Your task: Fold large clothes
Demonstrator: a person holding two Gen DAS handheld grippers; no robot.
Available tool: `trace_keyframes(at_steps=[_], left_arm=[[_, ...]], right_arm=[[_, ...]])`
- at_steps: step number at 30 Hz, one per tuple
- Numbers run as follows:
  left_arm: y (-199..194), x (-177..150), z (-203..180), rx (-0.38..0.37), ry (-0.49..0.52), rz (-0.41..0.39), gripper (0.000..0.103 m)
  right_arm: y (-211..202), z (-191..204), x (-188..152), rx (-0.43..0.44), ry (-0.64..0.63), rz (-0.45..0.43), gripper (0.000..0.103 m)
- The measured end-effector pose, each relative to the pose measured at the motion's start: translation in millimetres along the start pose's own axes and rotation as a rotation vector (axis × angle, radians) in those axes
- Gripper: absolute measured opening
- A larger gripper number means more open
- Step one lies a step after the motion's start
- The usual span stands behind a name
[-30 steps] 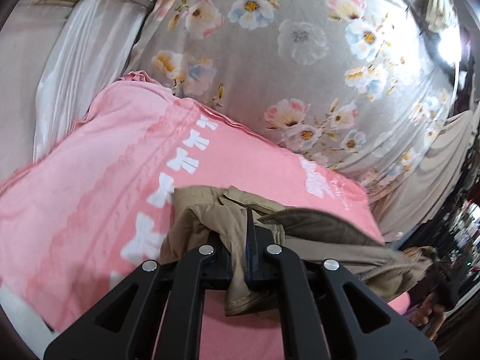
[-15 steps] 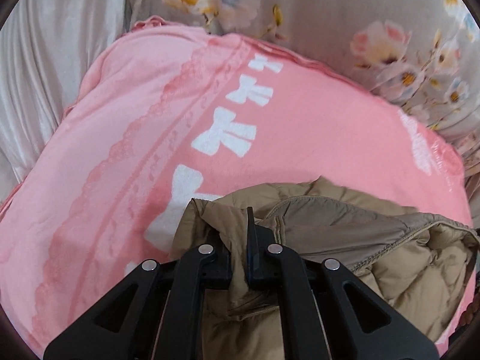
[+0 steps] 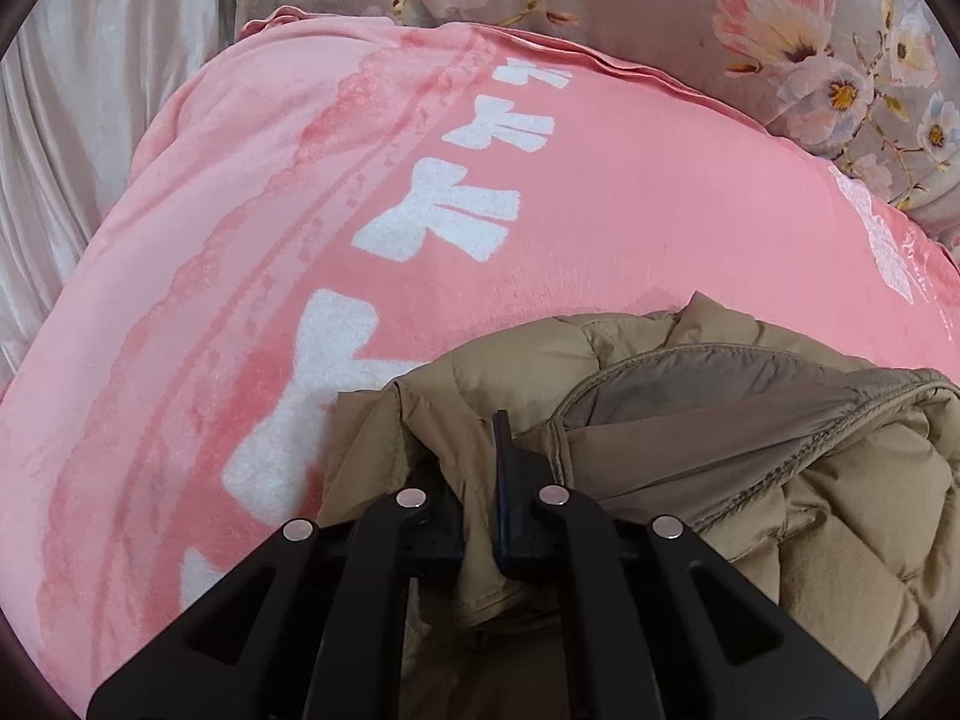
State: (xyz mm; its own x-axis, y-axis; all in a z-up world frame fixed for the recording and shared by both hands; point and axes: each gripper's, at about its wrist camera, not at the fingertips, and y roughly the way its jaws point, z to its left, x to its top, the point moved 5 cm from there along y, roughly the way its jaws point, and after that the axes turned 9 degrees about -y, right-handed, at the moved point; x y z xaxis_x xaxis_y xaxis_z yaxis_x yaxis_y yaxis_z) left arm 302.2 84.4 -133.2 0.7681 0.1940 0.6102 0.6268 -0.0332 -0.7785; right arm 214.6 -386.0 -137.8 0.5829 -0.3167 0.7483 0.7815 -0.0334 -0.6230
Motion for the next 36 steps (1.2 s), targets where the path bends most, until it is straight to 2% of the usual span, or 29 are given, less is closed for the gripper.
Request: trace_keyframes(at_steps=[7, 10, 12, 13, 14, 15, 16, 17, 19, 20, 21, 23, 26, 31, 34, 36], left_arm=[[3, -3, 0, -0.025, -0.01, -0.031, 0.007], [-6, 0, 8, -0.082, -0.04, -0.02, 0.008], [-28, 6, 17, -0.117, -0.047, -0.028, 0.013], [-45, 11, 22, -0.139, -0.042, -0.049, 0.017], [-62, 16, 28, -0.159, -0.037, -0.073, 0.027], [-79, 21, 34, -0.152, -0.032, -0.105, 0.037], [-92, 26, 41, -0.121, -0.035, -0.148, 0.069], [-117, 34, 51, -0.068, -0.045, -0.246, 0.081], [-147, 44, 57, -0.038, -0.029, -0.324, 0.08], [-159, 48, 55, -0.03, -0.016, -0.334, 0.075], [-166, 51, 49, -0.043, -0.009, -0.335, 0.072], [-179, 52, 24, -0.107, 0.016, -0.319, 0.07], [-180, 43, -23, -0.166, 0.082, -0.272, 0.065], [-128, 16, -108, -0.222, 0.153, -0.117, 0.06], [-93, 2, -138, -0.185, 0.197, -0.072, 0.058], [-75, -5, -147, -0.159, 0.217, -0.056, 0.058]], right_arm=[[12, -8, -8, 0.041, 0.04, 0.024, 0.004], [6, -12, -8, 0.067, 0.055, 0.031, 0.01], [-15, -15, -4, 0.065, 0.031, 0.028, 0.017], [-26, -15, -2, 0.067, 0.022, 0.014, 0.024], [-45, -17, 2, 0.071, 0.007, -0.013, 0.035], [-61, -19, 4, 0.061, -0.004, -0.036, 0.041], [-77, -22, 7, 0.04, -0.014, -0.066, 0.049], [-99, -25, 11, 0.016, -0.029, -0.118, 0.051], [-128, -29, 16, -0.026, -0.051, -0.178, 0.052], [-144, -27, 18, -0.038, -0.068, -0.206, 0.049], [-154, -22, 20, -0.034, -0.078, -0.225, 0.047], [-163, 4, 23, 0.015, -0.112, -0.233, 0.031], [-153, 56, 20, 0.083, -0.197, -0.202, 0.028], [-110, 132, 13, 0.123, -0.279, -0.146, 0.022], [-72, 160, 8, 0.107, -0.335, -0.089, 0.021], [-53, 164, 3, 0.087, -0.359, -0.059, 0.021]])
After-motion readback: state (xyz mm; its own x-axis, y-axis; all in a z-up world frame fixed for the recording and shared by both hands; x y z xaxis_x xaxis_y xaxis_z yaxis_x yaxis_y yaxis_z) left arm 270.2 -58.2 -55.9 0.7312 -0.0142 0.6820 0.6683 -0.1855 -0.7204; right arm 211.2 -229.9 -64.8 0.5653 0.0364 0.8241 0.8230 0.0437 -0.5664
